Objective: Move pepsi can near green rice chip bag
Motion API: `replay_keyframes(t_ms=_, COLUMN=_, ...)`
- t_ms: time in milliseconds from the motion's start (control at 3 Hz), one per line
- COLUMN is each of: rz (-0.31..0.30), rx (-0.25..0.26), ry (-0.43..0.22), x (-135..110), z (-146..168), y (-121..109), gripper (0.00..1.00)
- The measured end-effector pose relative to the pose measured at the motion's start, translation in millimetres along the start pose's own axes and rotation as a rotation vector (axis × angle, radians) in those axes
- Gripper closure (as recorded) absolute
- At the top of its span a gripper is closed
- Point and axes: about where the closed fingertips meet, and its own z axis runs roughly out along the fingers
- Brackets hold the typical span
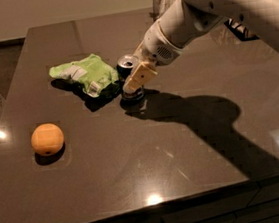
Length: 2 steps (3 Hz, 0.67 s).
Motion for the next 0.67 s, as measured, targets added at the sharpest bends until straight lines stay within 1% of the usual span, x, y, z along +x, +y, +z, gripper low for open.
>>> replay_keyframes(t_ms=333, rz=-0.001, rx=-0.003, ry=0.000, x=-0.5, z=1.2, y=0.7, gripper=0.00)
replay_keyframes(t_ms=667, rz=-0.001, rx=-0.003, ry=0.000, x=-0.5, z=1.2, y=0.7, gripper=0.00)
